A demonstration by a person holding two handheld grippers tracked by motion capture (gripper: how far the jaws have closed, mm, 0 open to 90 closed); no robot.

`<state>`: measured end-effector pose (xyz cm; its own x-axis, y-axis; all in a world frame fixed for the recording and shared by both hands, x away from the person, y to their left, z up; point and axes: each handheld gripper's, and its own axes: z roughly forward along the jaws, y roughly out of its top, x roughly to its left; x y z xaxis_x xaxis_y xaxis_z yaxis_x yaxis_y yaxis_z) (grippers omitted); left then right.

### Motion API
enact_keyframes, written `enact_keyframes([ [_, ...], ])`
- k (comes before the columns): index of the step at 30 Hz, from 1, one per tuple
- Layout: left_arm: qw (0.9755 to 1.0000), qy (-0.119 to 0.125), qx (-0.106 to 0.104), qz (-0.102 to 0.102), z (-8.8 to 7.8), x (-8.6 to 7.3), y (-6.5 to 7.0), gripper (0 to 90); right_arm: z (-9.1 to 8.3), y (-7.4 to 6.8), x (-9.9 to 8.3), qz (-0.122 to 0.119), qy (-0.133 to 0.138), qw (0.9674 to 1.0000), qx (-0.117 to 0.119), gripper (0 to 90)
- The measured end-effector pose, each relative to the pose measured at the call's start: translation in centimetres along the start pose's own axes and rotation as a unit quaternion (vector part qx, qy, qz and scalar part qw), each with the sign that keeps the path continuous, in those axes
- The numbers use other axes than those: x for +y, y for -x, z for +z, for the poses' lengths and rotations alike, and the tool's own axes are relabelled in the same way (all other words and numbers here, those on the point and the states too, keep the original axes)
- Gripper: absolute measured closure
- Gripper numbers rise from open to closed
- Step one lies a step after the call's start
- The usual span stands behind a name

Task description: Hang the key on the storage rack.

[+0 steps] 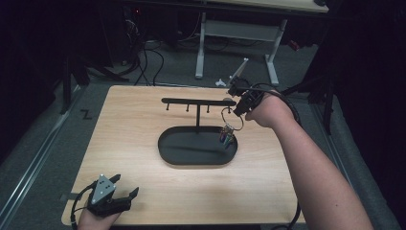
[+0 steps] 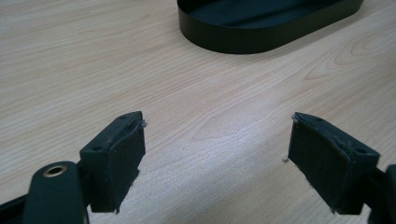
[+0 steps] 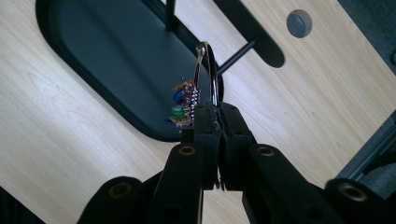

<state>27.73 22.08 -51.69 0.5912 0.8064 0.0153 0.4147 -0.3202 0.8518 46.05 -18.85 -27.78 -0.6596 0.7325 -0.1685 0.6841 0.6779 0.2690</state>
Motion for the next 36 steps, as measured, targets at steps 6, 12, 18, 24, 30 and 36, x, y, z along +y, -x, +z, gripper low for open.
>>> enact_keyframes([
  [6, 1.0, 0.0, -0.001, 0.0, 0.0, 0.0, 0.0, 19.2, 0.0, 0.8, 0.0, 0.005, -0.001, 1.0, -0.007, 87.6],
  [12, 1.0, -0.001, -0.001, 0.0, 0.1, 0.0, 0.0, 19.2, 0.2, 1.1, -0.1, 0.014, 0.003, 0.9999, 0.001, 87.5],
  [18, 1.0, -0.004, -0.003, 0.002, 0.2, 0.1, 0.1, 19.2, 1.2, 1.6, -0.2, 0.019, 0.0, 0.9998, 0.004, 87.5],
  [24, 1.0, -0.004, -0.004, 0.002, 0.2, 0.1, 0.0, 19.2, 2.2, 1.9, -0.2, 0.027, 0.002, 0.9996, 0.008, 87.3],
  [30, 1.0, -0.005, -0.004, 0.004, 0.3, 0.1, 0.0, 19.3, 3.0, 1.8, 0.1, 0.035, 0.009, 0.9993, -0.004, 83.2],
  [36, 1.0, -0.004, -0.005, 0.005, 0.4, 0.2, 0.1, 19.3, 2.2, 1.9, -0.2, 0.035, 0.031, 0.9988, -0.015, 79.7],
])
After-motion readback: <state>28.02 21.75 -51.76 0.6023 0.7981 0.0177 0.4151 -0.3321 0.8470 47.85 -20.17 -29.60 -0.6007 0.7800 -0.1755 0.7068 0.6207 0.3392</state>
